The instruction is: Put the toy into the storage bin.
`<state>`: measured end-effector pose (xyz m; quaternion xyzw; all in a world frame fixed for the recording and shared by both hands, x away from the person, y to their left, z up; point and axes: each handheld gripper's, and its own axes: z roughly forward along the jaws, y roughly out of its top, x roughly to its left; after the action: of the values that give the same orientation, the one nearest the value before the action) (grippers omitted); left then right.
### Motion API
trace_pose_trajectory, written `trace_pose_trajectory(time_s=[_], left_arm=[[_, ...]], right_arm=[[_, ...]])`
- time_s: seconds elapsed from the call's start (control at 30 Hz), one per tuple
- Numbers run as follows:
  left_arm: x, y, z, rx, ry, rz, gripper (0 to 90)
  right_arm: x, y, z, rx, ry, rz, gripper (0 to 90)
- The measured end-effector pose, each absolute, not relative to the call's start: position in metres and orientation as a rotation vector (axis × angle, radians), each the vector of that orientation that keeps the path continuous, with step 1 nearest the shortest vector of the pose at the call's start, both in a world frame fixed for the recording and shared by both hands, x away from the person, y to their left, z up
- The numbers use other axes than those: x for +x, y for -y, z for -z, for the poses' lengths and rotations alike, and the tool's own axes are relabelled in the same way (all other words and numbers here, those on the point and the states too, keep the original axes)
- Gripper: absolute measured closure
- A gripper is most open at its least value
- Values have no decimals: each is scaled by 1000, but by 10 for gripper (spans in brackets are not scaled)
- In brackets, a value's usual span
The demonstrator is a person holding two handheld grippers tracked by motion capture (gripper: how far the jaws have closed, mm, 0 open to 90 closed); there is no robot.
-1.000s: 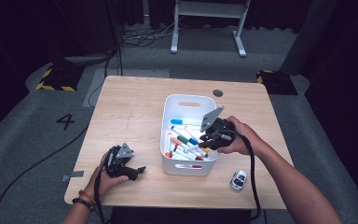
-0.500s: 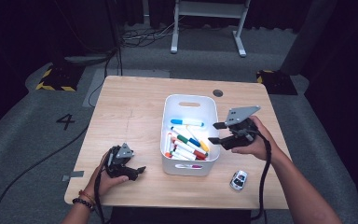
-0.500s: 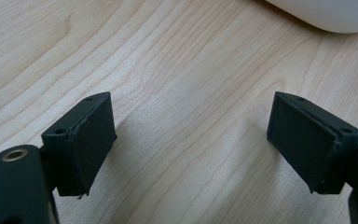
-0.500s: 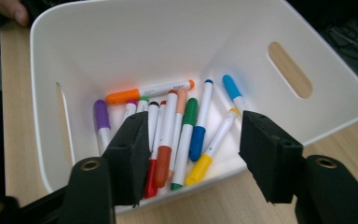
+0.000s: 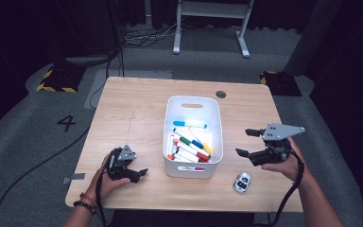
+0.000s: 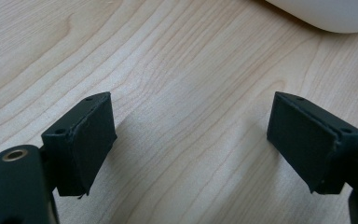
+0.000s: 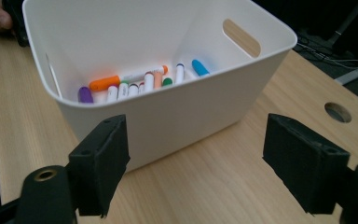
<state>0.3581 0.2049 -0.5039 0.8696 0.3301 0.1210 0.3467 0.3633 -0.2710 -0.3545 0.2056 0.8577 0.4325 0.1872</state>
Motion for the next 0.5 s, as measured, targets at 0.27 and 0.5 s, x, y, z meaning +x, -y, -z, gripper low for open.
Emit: trace_pose_trajectory(time_s=[0.27,0.5], left_arm=[[358,-205,504,2256,-857,-313,154],[358,-205,504,2255,-857,-312,154]], right_arm=[[343,299,404,702,-2444,-1248,221],[326,308,442,766,-2489,-1261,230]])
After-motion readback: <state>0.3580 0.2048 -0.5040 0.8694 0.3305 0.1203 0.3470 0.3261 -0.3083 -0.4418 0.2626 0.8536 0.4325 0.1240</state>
